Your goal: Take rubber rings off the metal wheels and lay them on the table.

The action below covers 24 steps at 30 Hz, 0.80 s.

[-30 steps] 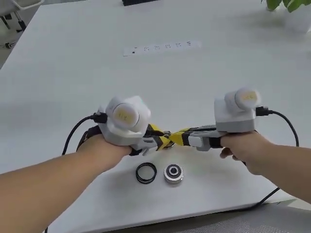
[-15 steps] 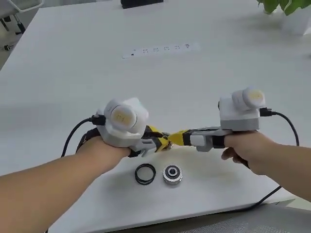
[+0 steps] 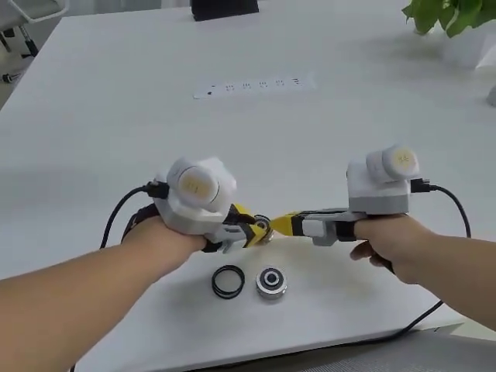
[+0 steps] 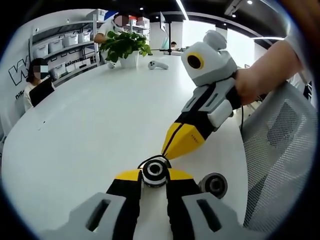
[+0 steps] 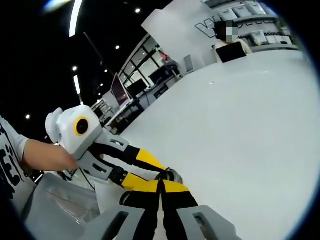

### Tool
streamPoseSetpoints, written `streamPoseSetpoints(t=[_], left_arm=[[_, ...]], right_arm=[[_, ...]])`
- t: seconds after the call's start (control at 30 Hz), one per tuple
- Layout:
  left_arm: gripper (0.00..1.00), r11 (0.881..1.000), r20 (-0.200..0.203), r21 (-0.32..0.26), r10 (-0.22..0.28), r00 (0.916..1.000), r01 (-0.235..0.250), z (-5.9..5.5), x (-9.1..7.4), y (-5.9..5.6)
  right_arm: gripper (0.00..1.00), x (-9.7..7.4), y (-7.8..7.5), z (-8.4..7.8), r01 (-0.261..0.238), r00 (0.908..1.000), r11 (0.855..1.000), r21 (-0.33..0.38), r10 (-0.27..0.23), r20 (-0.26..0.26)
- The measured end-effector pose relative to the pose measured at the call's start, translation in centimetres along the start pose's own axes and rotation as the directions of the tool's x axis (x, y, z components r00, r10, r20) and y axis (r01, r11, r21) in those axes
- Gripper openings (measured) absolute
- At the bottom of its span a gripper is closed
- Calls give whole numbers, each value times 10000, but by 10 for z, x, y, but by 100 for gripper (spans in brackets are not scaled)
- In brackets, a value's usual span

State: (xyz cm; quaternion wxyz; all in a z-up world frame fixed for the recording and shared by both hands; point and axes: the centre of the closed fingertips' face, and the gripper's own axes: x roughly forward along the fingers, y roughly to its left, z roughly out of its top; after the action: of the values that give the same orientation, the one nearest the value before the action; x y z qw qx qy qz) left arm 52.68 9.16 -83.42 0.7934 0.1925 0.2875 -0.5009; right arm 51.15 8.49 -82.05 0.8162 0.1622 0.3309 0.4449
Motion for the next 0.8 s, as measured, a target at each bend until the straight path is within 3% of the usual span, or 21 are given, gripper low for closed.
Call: streamPoseSetpoints(t=[0.2, 0.43, 0.8], left_arm=[[18, 9993, 502, -264, -259, 9984, 272, 9, -15, -1], [25, 9987, 732, -207, -443, 9963, 459, 10, -34, -8], [36, 9976, 1508, -357, -529, 9871, 589, 18, -68, -14]], right_arm=[[0, -2, -2, 3, 38, 9999, 10000, 79, -38, 102], [0, -2, 7, 6, -216, 9996, 9997, 114, 214, 183], [0, -3, 21, 14, -652, 9971, 9976, 245, 641, 404]])
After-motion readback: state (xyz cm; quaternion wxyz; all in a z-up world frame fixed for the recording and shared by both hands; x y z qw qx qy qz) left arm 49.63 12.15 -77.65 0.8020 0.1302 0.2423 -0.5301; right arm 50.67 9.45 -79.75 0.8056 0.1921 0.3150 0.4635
